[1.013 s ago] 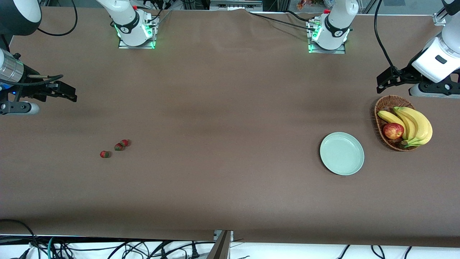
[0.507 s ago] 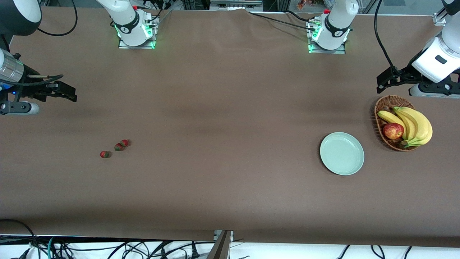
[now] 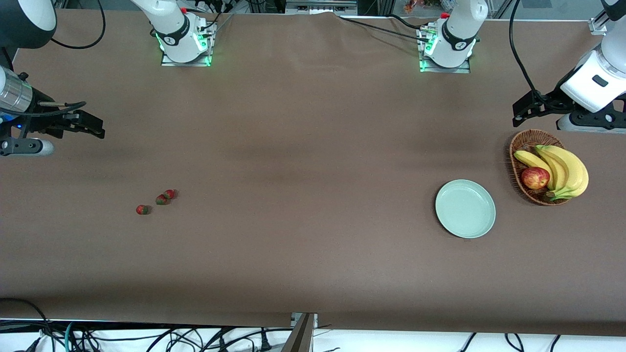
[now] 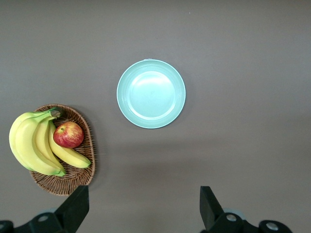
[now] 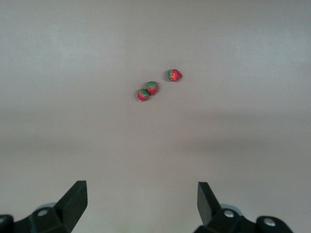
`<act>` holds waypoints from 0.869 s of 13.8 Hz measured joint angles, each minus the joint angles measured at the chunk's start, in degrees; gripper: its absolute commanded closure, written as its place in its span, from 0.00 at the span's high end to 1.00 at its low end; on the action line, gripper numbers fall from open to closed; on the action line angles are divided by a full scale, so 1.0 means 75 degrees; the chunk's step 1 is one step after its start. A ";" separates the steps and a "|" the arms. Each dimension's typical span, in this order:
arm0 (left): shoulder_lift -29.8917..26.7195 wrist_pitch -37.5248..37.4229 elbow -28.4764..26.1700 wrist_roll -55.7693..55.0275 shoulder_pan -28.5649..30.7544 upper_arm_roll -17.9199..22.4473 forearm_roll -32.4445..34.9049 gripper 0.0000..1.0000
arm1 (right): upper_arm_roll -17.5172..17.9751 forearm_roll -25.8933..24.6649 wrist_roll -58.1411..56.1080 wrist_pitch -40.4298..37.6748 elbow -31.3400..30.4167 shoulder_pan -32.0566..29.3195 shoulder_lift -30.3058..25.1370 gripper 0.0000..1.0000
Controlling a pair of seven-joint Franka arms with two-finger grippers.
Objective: Collect all strawberries into plate
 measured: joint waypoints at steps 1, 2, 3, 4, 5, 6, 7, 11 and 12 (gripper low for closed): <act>0.0000 0.0000 0.0000 0.0000 0.0000 0.0000 0.0000 1.00 | -0.0001 0.0004 0.0000 0.0000 0.0000 -0.0002 0.0045 1.00; 0.0000 0.0000 0.0000 0.0000 0.0000 0.0000 0.0000 1.00 | -0.0004 0.0014 0.0000 0.0031 0.0000 -0.0004 0.0109 1.00; 0.0000 0.0000 0.0000 0.0000 0.0000 0.0000 0.0000 1.00 | -0.0005 0.0028 0.0000 0.0172 0.0000 -0.0004 0.0191 1.00; 0.0000 0.0000 0.0000 0.0000 0.0000 0.0000 0.0000 1.00 | -0.0005 0.0034 0.0000 0.0383 0.0000 -0.0004 0.0289 1.00; 0.0000 0.0000 0.0000 0.0000 0.0000 0.0000 0.0000 1.00 | -0.0005 0.0037 0.0001 0.0515 0.0001 -0.0004 0.0387 1.00; 0.0000 0.0000 0.0000 0.0000 0.0000 0.0000 0.0000 1.00 | -0.0005 0.0038 0.0002 0.0617 0.0000 -0.0004 0.0516 1.00; 0.0000 0.0000 0.0000 0.0000 0.0000 0.0000 0.0000 1.00 | -0.0005 0.0038 0.0004 0.0770 -0.0002 -0.0004 0.0684 1.00; 0.0000 0.0000 0.0001 0.0000 0.0000 0.0000 0.0000 1.00 | -0.0011 0.0038 0.0012 0.1571 -0.0006 -0.0008 0.1465 1.00; 0.0000 0.0000 0.0001 0.0000 -0.0001 0.0000 0.0000 1.00 | -0.0019 0.0038 0.0012 0.1822 -0.0008 -0.0011 0.1705 1.00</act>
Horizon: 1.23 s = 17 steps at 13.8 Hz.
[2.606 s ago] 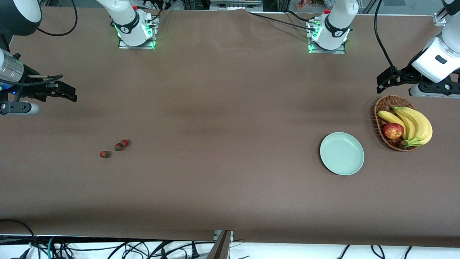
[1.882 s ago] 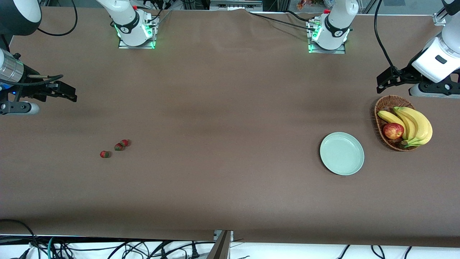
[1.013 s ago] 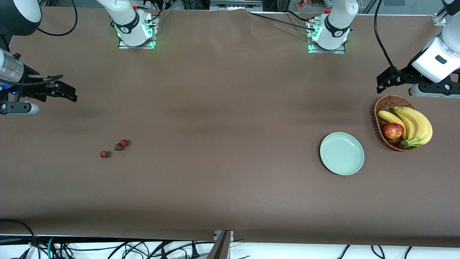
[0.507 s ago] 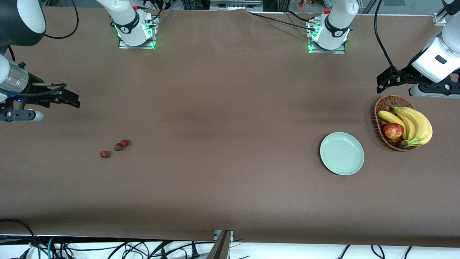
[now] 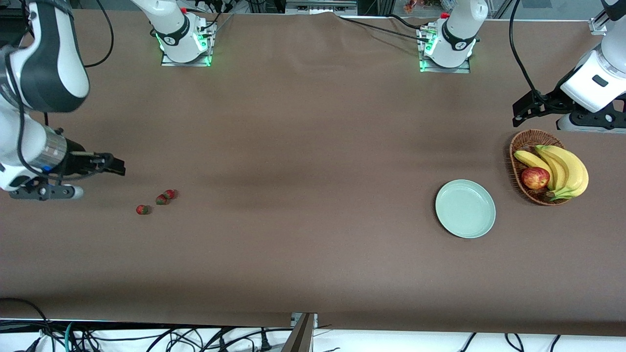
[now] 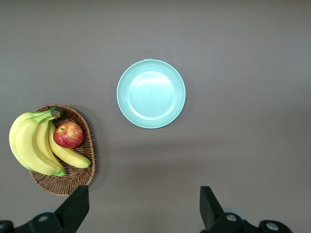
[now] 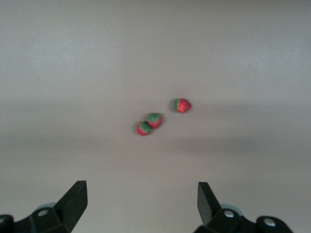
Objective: Collect all strawberries into plate
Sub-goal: 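Reach the right gripper down and grasp one red strawberry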
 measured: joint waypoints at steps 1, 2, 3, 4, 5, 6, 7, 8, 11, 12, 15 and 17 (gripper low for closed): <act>0.0000 0.0000 0.0000 0.0000 0.0000 0.0000 0.0000 1.00 | -0.0008 0.0000 0.0000 0.0293 0.0002 -0.0002 0.0248 1.00; 0.0000 0.0000 0.0000 0.0000 0.0000 0.0000 0.0000 1.00 | -0.0013 -0.0004 0.0000 0.0552 0.0004 -0.0004 0.0464 1.00; 0.0000 0.0000 0.0000 0.0000 0.0000 0.0000 0.0000 1.00 | -0.0017 -0.0027 0.0000 0.0781 0.0006 -0.0007 0.0648 1.00; 0.0000 0.0000 0.0001 0.0000 -0.0001 0.0000 0.0000 1.00 | -0.0024 -0.0067 0.0000 0.1002 0.0004 -0.0012 0.0813 1.00; 0.0000 0.0000 0.0001 0.0000 -0.0001 0.0000 0.0000 1.00 | -0.0039 -0.0097 0.0000 0.1273 -0.0001 -0.0018 0.0998 1.00; 0.0000 0.0000 0.0001 0.0000 -0.0001 0.0000 0.0000 1.00 | -0.0050 -0.0103 0.0000 0.1619 -0.0008 -0.0033 0.1228 1.00; 0.0000 0.0000 0.0001 0.0000 -0.0001 0.0000 0.0000 1.00 | -0.0052 -0.0106 0.0000 0.1964 -0.0013 -0.0066 0.1489 1.00; 0.0000 0.0000 0.0002 0.0000 -0.0002 0.0000 0.0000 1.00 | -0.0054 -0.0107 0.0000 0.2271 -0.0016 -0.0103 0.1747 1.00; 0.0000 0.0000 0.0002 0.0000 -0.0002 0.0000 0.0000 1.00 | -0.0066 -0.0107 0.0000 0.3045 -0.0012 -0.0243 0.2436 1.00; 0.0000 0.0000 0.0002 0.0000 -0.0002 0.0000 0.0000 1.00 | -0.0067 -0.0107 0.0000 0.3244 -0.0013 -0.0271 0.2603 1.00; 0.0000 0.0000 0.0002 0.0000 -0.0002 0.0000 0.0000 1.00 | -0.0066 -0.0107 0.0000 0.3588 -0.0022 -0.0280 0.2952 1.00; 0.0000 0.0000 0.0002 0.0000 -0.0002 0.0000 0.0000 1.00 | -0.0066 -0.0113 -0.0025 0.3607 -0.0084 -0.0278 0.3054 1.00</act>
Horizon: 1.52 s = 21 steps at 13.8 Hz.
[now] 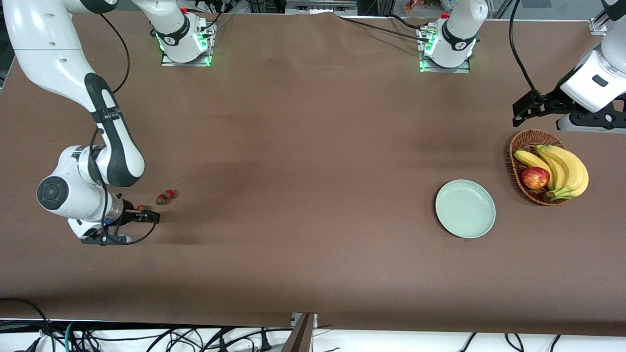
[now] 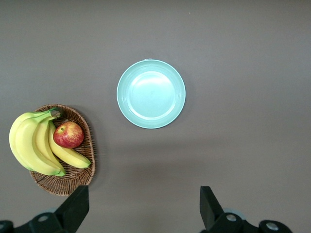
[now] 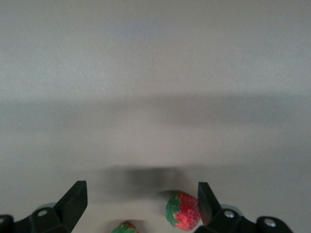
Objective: Collect all strawberries into plate
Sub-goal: 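Reach the right gripper down and grasp one red strawberry, then carry the strawberry with the right gripper to mid-table and release it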
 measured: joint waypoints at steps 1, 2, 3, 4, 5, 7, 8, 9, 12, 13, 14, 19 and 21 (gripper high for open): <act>0.0000 0.0000 0.0000 0.0000 0.0000 0.0000 0.0000 1.00 | 0.0000 -0.0017 -0.0050 0.0000 -0.0059 0.0000 0.0019 1.00; 0.0000 0.0000 0.0000 0.0000 0.0000 0.0000 0.0000 1.00 | -0.0016 -0.0036 -0.0195 0.0000 -0.0118 -0.0004 0.0023 1.00; 0.0000 0.0000 0.0000 0.0000 0.0000 0.0000 0.0000 1.00 | -0.0064 -0.0039 -0.0427 0.0000 -0.0159 -0.0028 0.0023 1.00; 0.0000 0.0000 0.0000 0.0000 0.0000 0.0000 0.0000 1.00 | -0.0107 -0.0039 -0.0693 0.0000 -0.0182 -0.0099 0.0023 1.00; 0.0000 0.0000 0.0000 0.0000 0.0000 0.0000 0.0000 1.00 | -0.0123 -0.0039 -0.0930 0.0000 -0.0195 -0.0207 0.0022 1.00; 0.0000 0.0000 0.0000 0.0000 0.0000 0.0000 0.0000 1.00 | -0.0126 -0.0039 -0.1203 -0.0007 -0.0210 -0.0382 0.0022 1.00; 0.0000 0.0000 0.0000 0.0000 0.0000 0.0000 0.0000 1.00 | -0.0126 -0.0039 -0.1237 -0.0011 -0.0238 -0.0415 0.0022 1.00; 0.0000 0.0000 0.0000 0.0000 0.0000 0.0000 0.0000 1.00 | -0.0125 -0.0039 -0.1242 -0.0011 -0.0290 -0.0416 0.0022 1.00; 0.0000 0.0000 0.0000 0.0000 -0.0001 0.0000 0.0000 1.00 | -0.0114 -0.0039 -0.1242 -0.0011 -0.0417 -0.0399 0.0023 0.99; 0.0000 0.0000 0.0000 0.0000 -0.0001 0.0000 0.0000 1.00 | -0.0114 -0.0039 -0.1242 -0.0011 -0.0429 -0.0399 0.0023 0.90; 0.0000 0.0000 0.0000 0.0000 -0.0001 0.0000 0.0000 1.00 | -0.0113 -0.0039 -0.1242 -0.0011 -0.0439 -0.0399 0.0023 0.76; 0.0000 -0.0001 0.0000 0.0000 -0.0001 0.0000 0.0000 1.00 | -0.0111 -0.0039 -0.1248 -0.0011 -0.0461 -0.0398 0.0023 0.42; 0.0000 -0.0001 0.0000 0.0000 -0.0001 0.0000 0.0000 1.00 | -0.0108 -0.0040 -0.1248 -0.0011 -0.0461 -0.0398 0.0022 0.37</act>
